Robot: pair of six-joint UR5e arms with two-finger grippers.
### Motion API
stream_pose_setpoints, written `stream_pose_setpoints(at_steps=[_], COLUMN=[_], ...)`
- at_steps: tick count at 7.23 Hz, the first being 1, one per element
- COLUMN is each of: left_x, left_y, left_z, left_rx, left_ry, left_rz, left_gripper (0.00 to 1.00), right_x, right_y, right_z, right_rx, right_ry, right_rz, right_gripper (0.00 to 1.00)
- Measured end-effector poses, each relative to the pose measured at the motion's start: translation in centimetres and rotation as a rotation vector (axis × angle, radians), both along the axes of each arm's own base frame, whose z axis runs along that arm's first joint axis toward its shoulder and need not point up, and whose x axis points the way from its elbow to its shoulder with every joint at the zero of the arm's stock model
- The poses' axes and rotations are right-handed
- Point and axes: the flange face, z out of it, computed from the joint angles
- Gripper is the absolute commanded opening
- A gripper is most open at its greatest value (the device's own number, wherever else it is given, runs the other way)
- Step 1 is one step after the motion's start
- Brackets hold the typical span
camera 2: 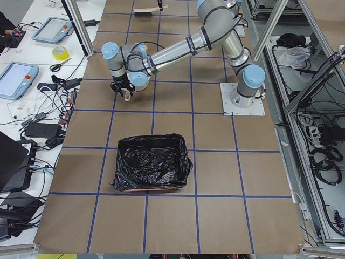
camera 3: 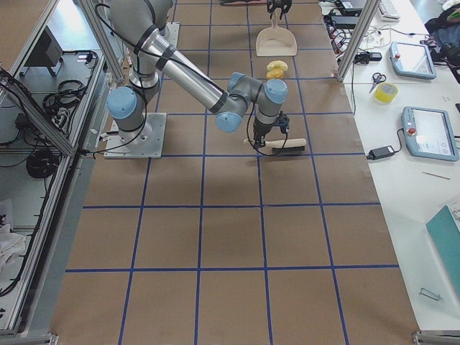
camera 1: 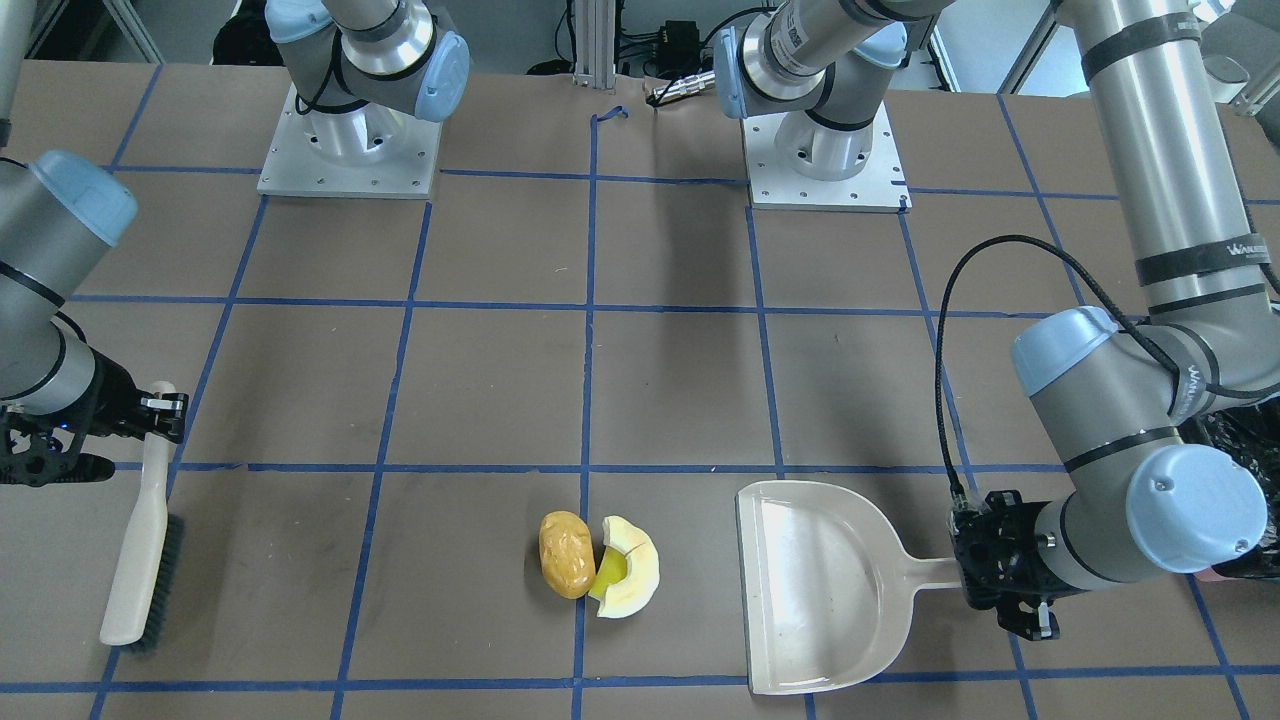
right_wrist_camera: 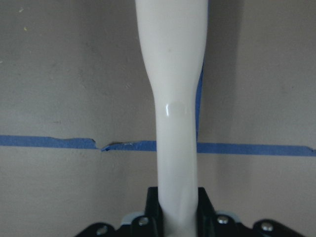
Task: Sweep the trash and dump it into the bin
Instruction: 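Lift the brush with the right gripper and carry it toward the trash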
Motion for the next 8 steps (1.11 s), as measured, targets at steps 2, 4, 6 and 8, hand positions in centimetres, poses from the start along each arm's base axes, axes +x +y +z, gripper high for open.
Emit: stream_pose_setpoints(at_steps=[2,4,6,8], left_x=[-0.3,-0.5,-1.6,-2.9], left_y=[0.0,0.0,0.0,0.0], left_z=[0.0,0.3,0.8,0.8], left_rx=[0.001,-0.002,-0.003,-0.004], left_ry=[-0.001,-0.012,-0.042,-0.051], left_rz=[-0.003,-0.009,-0.025,-0.033], left_gripper=[0.01,0.01,0.01,0.01], right_x=[1.2,4.5,9.8,17.1], right_y=[-1.0,-1.7,-2.1,-1.9], right_z=[0.9,0.9,1.0,1.3], right_rx=[-0.03,-0.03,-0.031,-0.031], right_ry=[-0.047,-0.062,-0.054,-0.045], right_rz=[-0.035,-0.061,-0.086,-0.165], right_gripper=[0.0,0.0,0.0,0.0])
